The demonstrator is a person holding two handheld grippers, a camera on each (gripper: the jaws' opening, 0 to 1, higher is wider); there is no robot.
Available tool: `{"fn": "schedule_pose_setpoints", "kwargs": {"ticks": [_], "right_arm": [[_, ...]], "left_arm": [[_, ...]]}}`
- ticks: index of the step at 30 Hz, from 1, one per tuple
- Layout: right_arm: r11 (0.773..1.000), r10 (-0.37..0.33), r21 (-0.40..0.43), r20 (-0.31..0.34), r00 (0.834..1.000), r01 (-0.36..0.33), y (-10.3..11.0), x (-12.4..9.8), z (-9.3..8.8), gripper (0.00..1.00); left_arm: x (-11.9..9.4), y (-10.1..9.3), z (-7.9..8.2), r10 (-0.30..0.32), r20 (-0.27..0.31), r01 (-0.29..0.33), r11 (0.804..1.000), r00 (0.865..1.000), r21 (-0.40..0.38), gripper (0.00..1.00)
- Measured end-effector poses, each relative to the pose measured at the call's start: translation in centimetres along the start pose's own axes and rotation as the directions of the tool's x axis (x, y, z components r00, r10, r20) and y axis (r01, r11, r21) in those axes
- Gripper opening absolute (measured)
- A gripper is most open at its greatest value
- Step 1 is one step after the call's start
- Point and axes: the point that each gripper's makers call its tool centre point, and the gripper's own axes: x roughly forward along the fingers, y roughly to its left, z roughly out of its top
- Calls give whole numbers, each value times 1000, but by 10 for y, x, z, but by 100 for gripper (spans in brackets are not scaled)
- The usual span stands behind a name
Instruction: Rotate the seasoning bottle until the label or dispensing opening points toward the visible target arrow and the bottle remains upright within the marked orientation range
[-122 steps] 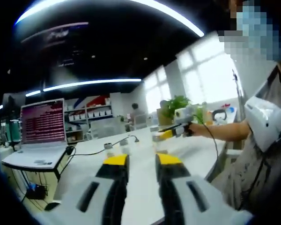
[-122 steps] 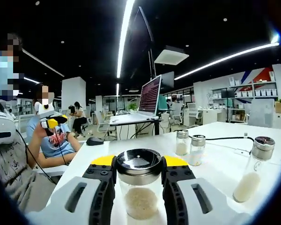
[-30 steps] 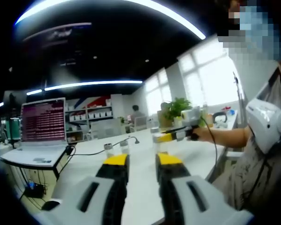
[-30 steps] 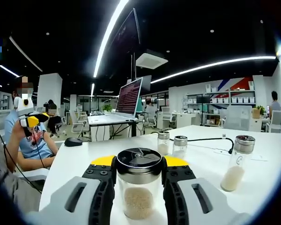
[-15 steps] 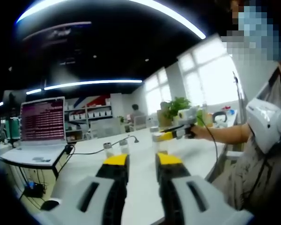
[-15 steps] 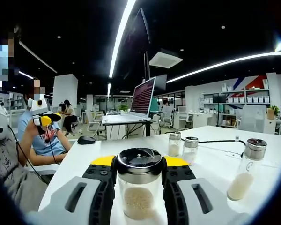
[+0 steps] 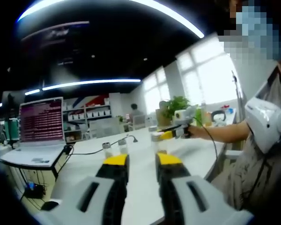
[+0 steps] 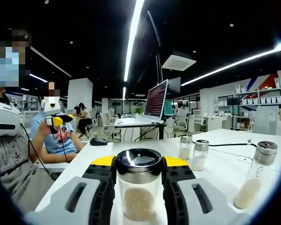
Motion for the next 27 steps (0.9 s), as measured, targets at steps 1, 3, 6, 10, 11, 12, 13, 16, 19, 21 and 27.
{"fn": "schedule_pose_setpoints", "kwargs": {"ticks": [1,3,6,10,11,12,13,16,19,21,27], "right_arm": [[1000,2,0,1,1000,-2,0,0,0,38],[1000,3,3,4,1000,-3,1,-1,1,38],[999,-30,35,8,1000,30,0,-2,1,38],[994,-96,58,68,993,93,-3,-7,12,50],[993,-109,57,72,991,105,-2,-8,13,50],[992,-117,57,73,990,113,1,-8,14,50],[991,-128,54,77,989,124,2,-9,16,50],[988,-152,40,92,984,149,1,-11,23,50],[983,-179,56,105,978,174,6,-11,29,50],[979,-201,66,106,974,195,8,-10,32,49],[949,-312,-7,120,943,315,10,-14,48,49]], "left_arm": [[0,0,1,-1,0,1,1000,1000,1,24],[-1,0,2,0,1,0,1000,1000,4,24],[-1,-1,3,1,4,-1,1000,1000,8,24],[-1,0,3,4,5,-4,1000,1000,7,24],[-1,0,3,4,5,-4,1000,1000,6,24],[-1,0,3,4,4,-4,1000,1000,6,24],[-1,0,3,4,4,-4,1000,1000,7,24],[-1,0,3,2,6,-2,1000,1000,5,24],[0,-1,2,2,2,-2,1000,1000,6,24],[1,-1,2,3,3,-3,1000,1000,5,24],[2,-1,0,4,1,-4,1000,1000,4,24]]}}
